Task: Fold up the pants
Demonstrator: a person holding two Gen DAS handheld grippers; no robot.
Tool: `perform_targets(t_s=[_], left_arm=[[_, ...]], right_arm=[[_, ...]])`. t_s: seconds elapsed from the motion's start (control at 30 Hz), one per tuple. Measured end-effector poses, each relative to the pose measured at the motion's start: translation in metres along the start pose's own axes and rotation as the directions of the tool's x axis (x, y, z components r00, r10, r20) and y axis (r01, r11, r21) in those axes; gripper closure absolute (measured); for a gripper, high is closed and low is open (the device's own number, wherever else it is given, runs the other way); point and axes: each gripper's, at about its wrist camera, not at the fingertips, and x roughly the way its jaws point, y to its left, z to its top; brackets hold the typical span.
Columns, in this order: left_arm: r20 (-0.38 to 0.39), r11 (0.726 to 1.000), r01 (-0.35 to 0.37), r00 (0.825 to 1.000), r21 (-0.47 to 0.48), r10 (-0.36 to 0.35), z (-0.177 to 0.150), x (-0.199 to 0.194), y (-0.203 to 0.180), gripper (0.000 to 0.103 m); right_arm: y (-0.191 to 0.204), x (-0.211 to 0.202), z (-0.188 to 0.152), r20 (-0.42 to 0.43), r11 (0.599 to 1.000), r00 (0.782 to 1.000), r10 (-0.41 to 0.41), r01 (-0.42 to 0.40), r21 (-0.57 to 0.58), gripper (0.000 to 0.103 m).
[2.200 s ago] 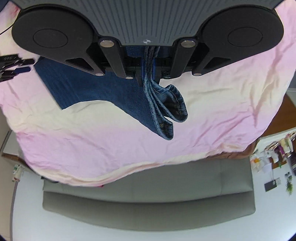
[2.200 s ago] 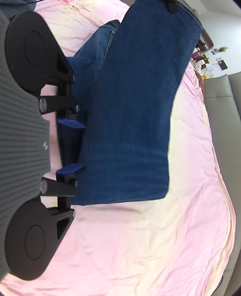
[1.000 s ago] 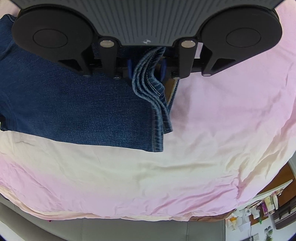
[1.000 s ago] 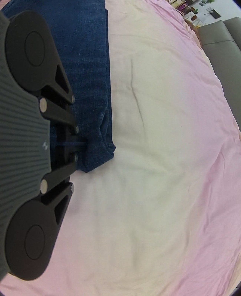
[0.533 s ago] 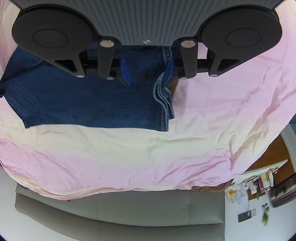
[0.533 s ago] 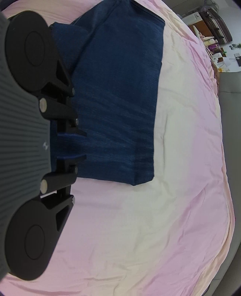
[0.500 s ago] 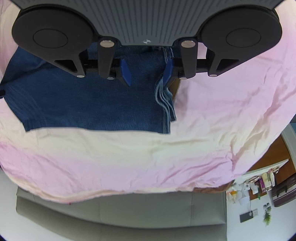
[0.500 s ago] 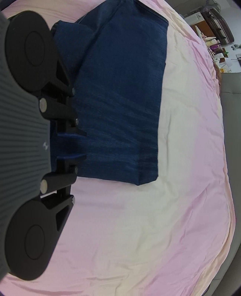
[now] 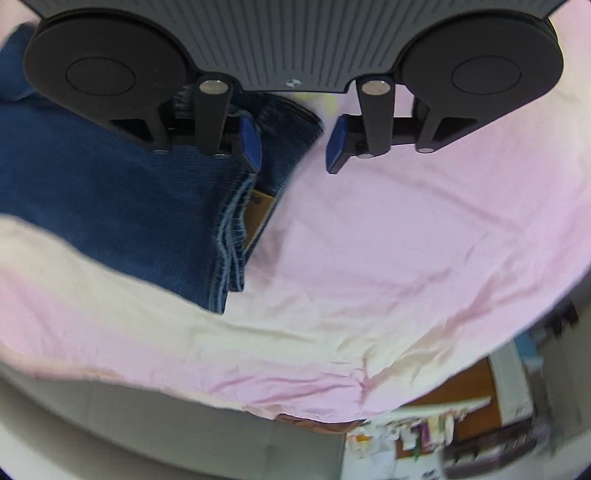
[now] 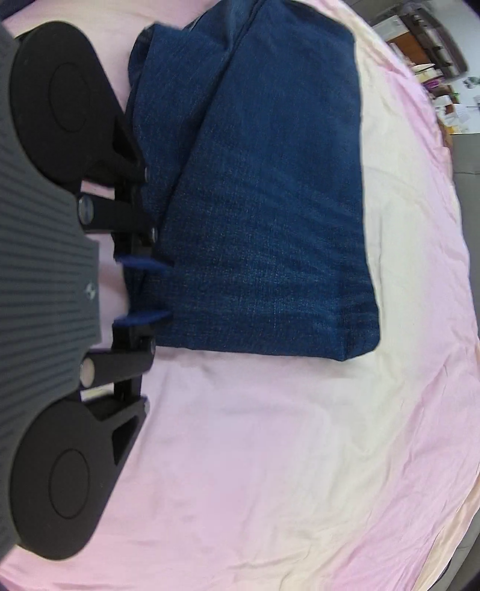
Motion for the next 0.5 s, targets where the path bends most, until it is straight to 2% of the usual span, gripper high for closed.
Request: perform_targets(t_s=[0.03,0.07,0.13,0.17,0.23,0.33,0.4,0.43,0.5], left_arm=[[0.009,0.997,0.036,0.999,-0.074,-0.035,-0.004,-0.008,0.007,0.034],[0.024,0.987,0.07,0.997,-0.143,-0.067,-0.008,-0.014,0.013,0.022],[0.054,0.955,0.128,0.992,-0.267,-0.118,-0.019,-0.02,0.022,0.015],[0.061,0.928,0.159,0.987,-0.336,-0.147,-0.024,-0.018,0.027,0.015],[0.053,0.876,0.204,0.978,-0.437,-0.202,-0.033,-0.009,0.033,0.014],[0.074,0.811,0.223,0.973,-0.541,-0.218,-0.043,0.008,0.038,0.014],[0.082,0.792,0.229,0.972,-0.566,-0.222,-0.045,0.02,0.038,0.015],[0.071,0.791,0.217,0.974,-0.572,-0.216,-0.046,0.027,0.037,0.02],[0.075,0.79,0.208,0.976,-0.577,-0.203,-0.046,0.037,0.035,0.021]], right_arm=[[-0.003,-0.008,-0.003,0.022,1.0,1.0,0.007,-0.008,0.024,0.048],[-0.007,-0.015,-0.006,0.045,0.999,0.999,0.01,-0.012,0.047,0.044],[-0.02,-0.028,-0.013,0.088,0.991,0.996,0.03,-0.041,0.124,0.04],[-0.027,-0.031,-0.016,0.101,0.984,0.994,0.043,-0.06,0.165,0.034],[-0.046,-0.033,-0.022,0.121,0.955,0.99,0.069,-0.101,0.28,0.034],[-0.072,-0.023,-0.03,0.125,0.875,0.984,0.128,-0.172,0.453,0.034],[-0.082,-0.017,-0.037,0.139,0.826,0.978,0.153,-0.204,0.525,0.034],[-0.086,-0.012,-0.039,0.147,0.807,0.976,0.16,-0.215,0.549,0.034],[-0.091,0.001,-0.042,0.152,0.776,0.973,0.173,-0.23,0.587,0.037]])
